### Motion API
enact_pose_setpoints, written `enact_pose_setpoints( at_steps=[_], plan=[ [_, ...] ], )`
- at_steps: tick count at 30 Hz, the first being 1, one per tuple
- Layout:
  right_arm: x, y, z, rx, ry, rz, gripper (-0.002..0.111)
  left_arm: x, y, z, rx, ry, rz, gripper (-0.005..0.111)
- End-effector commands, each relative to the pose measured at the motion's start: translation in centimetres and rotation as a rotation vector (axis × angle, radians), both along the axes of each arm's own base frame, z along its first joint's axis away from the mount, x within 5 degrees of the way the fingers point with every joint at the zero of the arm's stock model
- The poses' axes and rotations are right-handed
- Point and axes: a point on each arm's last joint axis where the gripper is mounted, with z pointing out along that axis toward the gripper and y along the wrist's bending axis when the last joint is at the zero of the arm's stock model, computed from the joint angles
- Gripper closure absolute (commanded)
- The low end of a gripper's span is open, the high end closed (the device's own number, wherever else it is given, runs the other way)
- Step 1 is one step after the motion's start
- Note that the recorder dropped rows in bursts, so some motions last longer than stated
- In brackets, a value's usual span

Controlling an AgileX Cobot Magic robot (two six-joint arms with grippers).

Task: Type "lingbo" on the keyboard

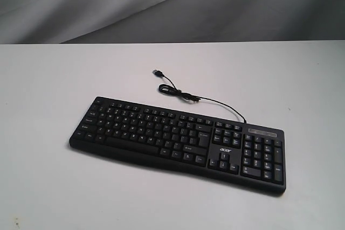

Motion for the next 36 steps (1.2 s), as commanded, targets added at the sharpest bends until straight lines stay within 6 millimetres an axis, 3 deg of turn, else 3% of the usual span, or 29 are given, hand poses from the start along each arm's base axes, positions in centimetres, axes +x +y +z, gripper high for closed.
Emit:
enact_pose_setpoints(
  at_steps=[1,7,8,19,23,36],
  plan=[
    [-0.5,-0.2,-3.7,0.024,-0.018,-0.036,0.108,0.0,0.0,-0.1,-0.005,-0.008,0.000,0.106],
    [0.0,-0.2,-8.1,0.123,0.068,-0.033,0.108,0.0,0.0,-0.1,-0.005,-0.008,0.000,0.106],
    [0.0,-0.3,-9.7,0.125,0.098,-0.036,0.108,0.0,0.0,-0.1,-0.005,-0.008,0.000,0.106],
    [-0.1,-0.4,-19.4,0.058,0.244,-0.061,0.108,0.0,0.0,-0.1,-0.005,-0.007,0.000,0.106],
    [-0.2,-0.5,-20.6,0.050,0.350,-0.071,0.108,0.0,0.0,-0.1,-0.005,-0.006,0.000,0.106],
    [-0.2,-0.5,-20.5,0.056,0.348,-0.068,0.108,0.0,0.0,-0.1,-0.005,-0.006,0.000,0.106]
  ],
)
